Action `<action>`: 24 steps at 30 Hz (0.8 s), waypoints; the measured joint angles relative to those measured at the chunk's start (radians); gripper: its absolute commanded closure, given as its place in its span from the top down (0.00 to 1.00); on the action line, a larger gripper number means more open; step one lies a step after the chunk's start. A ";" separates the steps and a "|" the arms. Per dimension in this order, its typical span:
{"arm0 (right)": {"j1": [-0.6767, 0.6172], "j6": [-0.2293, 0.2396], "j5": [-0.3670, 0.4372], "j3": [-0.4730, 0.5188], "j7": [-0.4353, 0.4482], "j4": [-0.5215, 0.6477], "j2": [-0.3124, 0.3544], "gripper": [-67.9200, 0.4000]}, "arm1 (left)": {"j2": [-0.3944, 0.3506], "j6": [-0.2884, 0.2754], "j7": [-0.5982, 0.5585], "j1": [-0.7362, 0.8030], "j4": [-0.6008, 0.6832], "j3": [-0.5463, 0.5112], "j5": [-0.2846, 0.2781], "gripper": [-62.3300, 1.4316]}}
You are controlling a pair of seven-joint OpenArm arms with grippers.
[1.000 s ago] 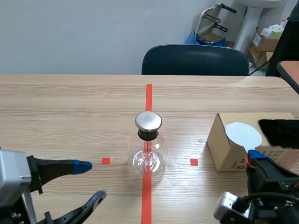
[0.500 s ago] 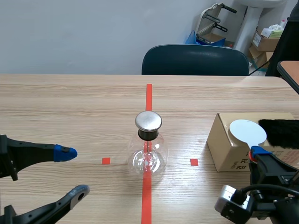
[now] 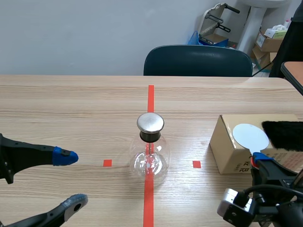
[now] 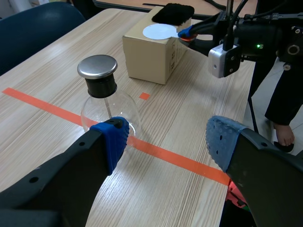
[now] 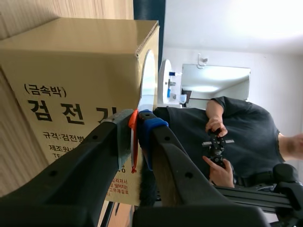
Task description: Do the electroscope experiment
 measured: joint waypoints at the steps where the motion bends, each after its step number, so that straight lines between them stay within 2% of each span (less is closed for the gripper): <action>1: 0.000 0.000 0.000 0.000 0.000 0.000 0.000 0.02 | 0.000 0.000 0.000 0.000 0.000 0.000 0.000 0.61; 11: 0.000 0.000 0.000 0.000 -0.022 0.000 0.000 0.02 | 0.000 0.000 0.000 0.000 0.000 0.000 0.000 0.61; 13: 0.000 0.000 0.000 0.000 -0.022 0.000 0.000 0.05 | 0.000 0.000 0.000 0.000 0.000 0.000 0.000 0.61; 15: 0.000 0.000 0.000 0.000 -0.022 0.000 0.000 0.16 | 0.000 0.000 0.000 0.000 0.000 0.000 0.000 0.61; 20: 0.000 0.000 0.000 0.000 -0.022 0.000 0.000 0.61 | 0.000 0.000 0.000 0.000 0.000 0.000 0.007 0.61; 24: 0.000 0.000 0.000 0.000 -0.022 0.000 0.000 0.92 | 0.000 0.000 -0.016 0.000 0.000 0.000 0.007 0.61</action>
